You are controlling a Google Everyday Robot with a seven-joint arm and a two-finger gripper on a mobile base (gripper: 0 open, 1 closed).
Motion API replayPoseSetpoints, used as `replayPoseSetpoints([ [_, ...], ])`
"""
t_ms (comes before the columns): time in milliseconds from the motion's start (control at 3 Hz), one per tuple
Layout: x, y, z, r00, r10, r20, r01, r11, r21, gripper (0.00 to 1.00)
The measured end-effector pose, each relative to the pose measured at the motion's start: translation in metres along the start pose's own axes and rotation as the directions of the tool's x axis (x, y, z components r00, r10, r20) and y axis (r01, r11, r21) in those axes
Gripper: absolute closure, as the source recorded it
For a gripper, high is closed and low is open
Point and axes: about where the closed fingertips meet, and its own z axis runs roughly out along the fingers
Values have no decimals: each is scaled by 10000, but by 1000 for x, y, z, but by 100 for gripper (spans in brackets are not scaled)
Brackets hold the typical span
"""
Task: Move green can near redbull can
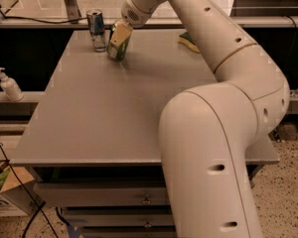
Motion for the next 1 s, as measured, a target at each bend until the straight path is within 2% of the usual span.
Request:
replayPoseSetpoints([
  [333,-1,-1,0,10000,19,16,-19,10000,-9,5],
  [667,-3,-1,1,10000,39,68,-39,10000,-16,0],
  [1000,-3,-1,1,10000,39,68,-39,10000,-18,0],
])
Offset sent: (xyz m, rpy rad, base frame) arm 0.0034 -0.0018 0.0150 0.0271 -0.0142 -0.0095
